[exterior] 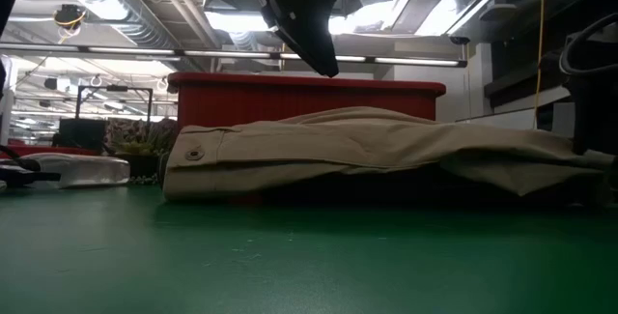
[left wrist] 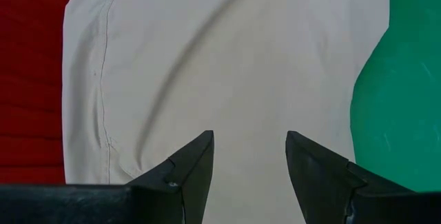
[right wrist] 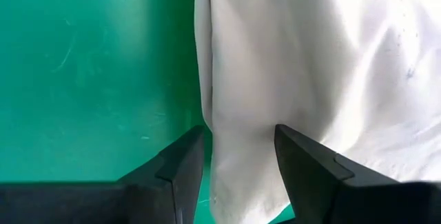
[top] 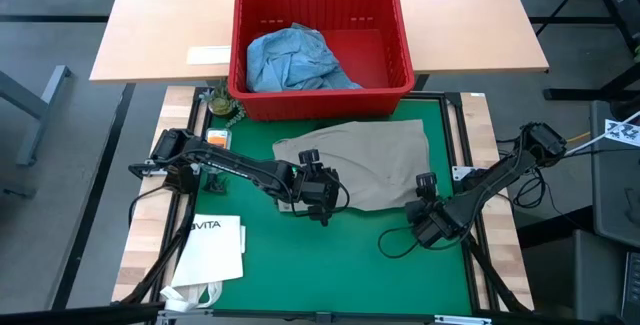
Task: Fold Laundry from Bin
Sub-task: Fold the gray shorts
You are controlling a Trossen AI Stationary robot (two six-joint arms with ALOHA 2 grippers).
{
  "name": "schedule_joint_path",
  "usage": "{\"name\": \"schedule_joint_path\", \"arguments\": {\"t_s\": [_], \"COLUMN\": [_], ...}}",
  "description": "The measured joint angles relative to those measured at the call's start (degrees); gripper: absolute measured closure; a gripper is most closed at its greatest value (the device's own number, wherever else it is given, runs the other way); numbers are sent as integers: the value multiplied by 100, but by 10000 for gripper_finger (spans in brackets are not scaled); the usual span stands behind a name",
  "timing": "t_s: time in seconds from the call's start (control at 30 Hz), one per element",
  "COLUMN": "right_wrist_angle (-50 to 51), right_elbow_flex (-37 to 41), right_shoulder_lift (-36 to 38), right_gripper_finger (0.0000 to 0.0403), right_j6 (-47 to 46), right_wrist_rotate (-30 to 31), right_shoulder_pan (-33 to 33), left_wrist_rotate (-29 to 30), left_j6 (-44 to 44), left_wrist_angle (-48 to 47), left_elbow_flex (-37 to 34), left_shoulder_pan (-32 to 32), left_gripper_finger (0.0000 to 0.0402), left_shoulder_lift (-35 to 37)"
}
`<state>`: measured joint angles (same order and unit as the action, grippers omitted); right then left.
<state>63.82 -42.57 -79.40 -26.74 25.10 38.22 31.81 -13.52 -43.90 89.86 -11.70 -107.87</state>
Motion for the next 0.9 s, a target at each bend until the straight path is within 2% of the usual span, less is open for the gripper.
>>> {"name": "schedule_joint_path", "arguments": {"t_s": [0.4, 0.63, 0.9], "right_wrist_angle": [-120, -594, -600], "right_elbow_flex": [31, 545, 848], "right_shoulder_lift": [0, 0, 0], "right_gripper_finger": [223, 223, 223], "right_j6": [2, -44, -170], "right_wrist_rotate": [-13, -214, 4], "right_shoulder_pan": [0, 0, 0], "left_wrist_rotate": [0, 1, 2], "left_j6": [-1, -266, -281], "left_wrist_angle": [2, 13, 11], "left_elbow_flex": [0, 0, 0], "left_shoulder_pan": [0, 0, 0], "left_gripper_finger": [227, 227, 227], "left_shoulder_lift": [-2, -2, -2]}}
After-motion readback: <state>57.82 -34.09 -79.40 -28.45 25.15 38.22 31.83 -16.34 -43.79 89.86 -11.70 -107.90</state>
